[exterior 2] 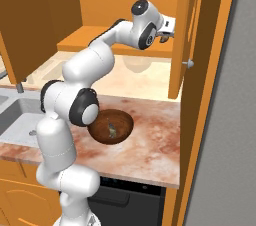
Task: Pick the bananas from the cabinet and place them in one bowl. Pick the garlic from the sink and place it in the other bowl.
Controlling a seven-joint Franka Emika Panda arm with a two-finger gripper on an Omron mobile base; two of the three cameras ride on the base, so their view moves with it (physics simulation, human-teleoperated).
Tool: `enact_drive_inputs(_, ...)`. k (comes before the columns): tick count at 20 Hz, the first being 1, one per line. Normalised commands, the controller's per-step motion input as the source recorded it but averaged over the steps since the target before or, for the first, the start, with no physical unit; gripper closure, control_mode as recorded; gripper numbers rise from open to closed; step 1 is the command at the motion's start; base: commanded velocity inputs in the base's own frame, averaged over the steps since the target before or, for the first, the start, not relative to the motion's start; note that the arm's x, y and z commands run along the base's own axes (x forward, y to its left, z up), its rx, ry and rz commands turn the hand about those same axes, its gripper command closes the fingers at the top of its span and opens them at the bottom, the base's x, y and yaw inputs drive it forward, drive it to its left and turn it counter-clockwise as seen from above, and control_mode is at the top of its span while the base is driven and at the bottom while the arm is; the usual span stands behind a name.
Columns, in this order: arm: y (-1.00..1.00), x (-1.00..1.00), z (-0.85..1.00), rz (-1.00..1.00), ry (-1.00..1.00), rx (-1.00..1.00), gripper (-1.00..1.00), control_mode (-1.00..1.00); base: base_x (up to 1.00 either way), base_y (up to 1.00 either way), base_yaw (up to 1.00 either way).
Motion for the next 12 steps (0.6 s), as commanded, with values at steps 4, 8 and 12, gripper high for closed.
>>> enact_drive_inputs(4, 0.0, 0.17, -0.31, 0.0, 0.0, 0.0, -1.0, -1.0, 0.0, 0.0, 0.0)
enact_drive_inputs(8, 0.0, 0.17, -0.34, 0.0, 0.0, 0.0, 1.0, -1.0, 0.0, 0.0, 0.0)
enact_drive_inputs(12, 0.0, 0.14, -0.22, 0.0, 0.0, 0.0, 1.0, -1.0, 0.0, 0.0, 0.0)
